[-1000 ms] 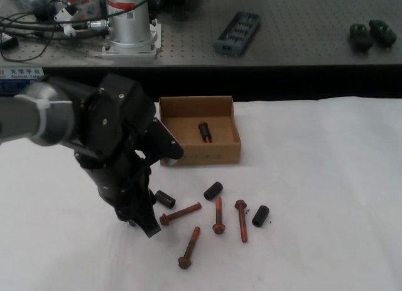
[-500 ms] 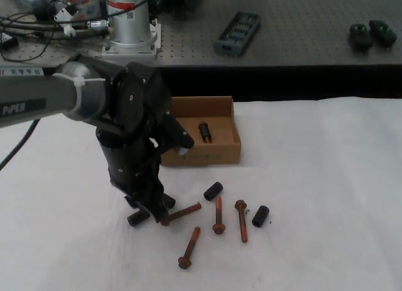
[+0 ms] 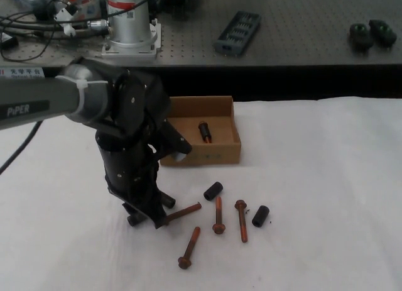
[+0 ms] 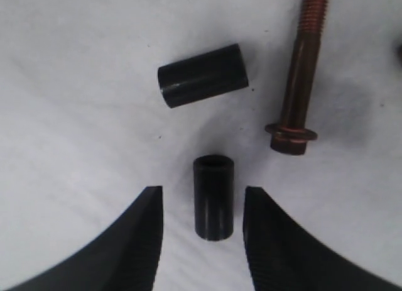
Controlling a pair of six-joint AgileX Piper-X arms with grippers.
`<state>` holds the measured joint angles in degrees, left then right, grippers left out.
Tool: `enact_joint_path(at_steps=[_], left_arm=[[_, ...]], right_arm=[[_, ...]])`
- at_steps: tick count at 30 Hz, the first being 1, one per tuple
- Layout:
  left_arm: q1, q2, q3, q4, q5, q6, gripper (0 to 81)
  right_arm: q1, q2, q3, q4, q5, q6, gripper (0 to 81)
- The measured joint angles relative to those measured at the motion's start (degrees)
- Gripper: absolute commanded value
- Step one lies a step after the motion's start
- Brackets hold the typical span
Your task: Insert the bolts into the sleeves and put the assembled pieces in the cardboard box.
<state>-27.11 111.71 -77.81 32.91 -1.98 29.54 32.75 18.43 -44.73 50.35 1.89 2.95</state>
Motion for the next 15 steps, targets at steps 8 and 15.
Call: enact_joint_path(at_steps=[8,15], left_arm=[[0.0,1.9,0.0,0.1,0.0,-0.1,30.2],[-0.1,2.1,0.0,0.4,0.8,-0.1,17.1]], right_arm=[[0.0,0.0,0.0,0.0,0.0,0.0,11.4],[0.0,0.0,0.0,0.0,0.0,0.0,11.4]])
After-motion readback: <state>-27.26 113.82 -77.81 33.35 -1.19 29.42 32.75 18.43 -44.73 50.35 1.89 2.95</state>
